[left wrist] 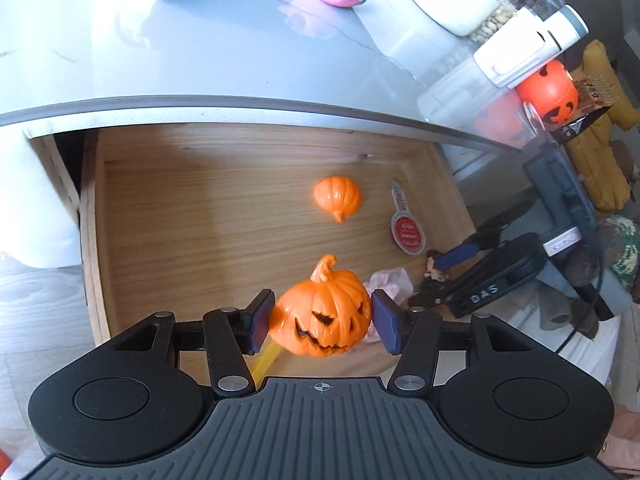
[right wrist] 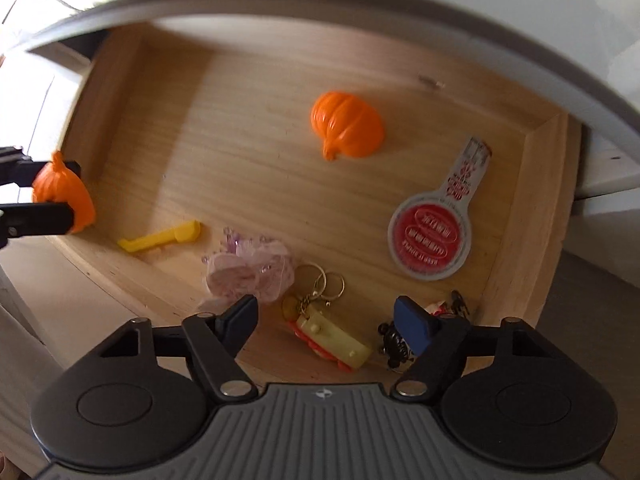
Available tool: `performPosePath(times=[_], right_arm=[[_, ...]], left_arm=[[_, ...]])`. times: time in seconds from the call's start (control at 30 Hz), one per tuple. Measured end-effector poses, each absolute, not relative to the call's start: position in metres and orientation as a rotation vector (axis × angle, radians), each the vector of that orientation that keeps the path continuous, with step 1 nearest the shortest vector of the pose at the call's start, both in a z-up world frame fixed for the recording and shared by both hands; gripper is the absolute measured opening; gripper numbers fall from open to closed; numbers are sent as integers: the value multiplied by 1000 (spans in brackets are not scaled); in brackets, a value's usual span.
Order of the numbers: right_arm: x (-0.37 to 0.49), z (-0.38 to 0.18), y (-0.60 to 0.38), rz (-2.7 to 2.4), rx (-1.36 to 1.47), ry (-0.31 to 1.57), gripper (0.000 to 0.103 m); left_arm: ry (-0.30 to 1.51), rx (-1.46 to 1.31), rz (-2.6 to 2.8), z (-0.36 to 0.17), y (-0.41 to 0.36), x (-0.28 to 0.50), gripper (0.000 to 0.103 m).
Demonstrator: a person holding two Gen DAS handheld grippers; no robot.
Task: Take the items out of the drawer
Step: 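Lift the jack-o-lantern and set it on the countertop beside the pig with the left tool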
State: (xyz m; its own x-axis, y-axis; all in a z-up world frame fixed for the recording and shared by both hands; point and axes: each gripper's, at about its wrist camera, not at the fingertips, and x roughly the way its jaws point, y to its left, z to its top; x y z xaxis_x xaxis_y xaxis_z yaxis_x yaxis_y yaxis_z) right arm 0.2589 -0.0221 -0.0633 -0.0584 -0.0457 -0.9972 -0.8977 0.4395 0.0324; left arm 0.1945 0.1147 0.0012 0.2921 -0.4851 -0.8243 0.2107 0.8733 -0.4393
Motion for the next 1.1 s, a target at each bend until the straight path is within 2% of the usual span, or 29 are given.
performPosePath(times=[0.27,0.33,0.43,0.63,0.83,1.1], right_arm=[[242,-105,-7,802,-1131,1498,52],[238,-112,-7,804,-1175,1499,30],[230,-104,-12,834,-1211,1425,25],[220,-58,-30,919,-1118,1287,19],[207,-5,-43,1050,-922,1199,19],[196,38,-74,1155,-753,1052,19]], left_arm=[[1169,-265,-483,1,114,193,58],[1175,-255,-484,0,112,194,58],[1194,-226,-481,-4,108,195,58],[1223,-178,-475,-12,105,194,58],[1196,-191,-458,-12,115,188,58],[1057,-230,-441,41,117,179,58]])
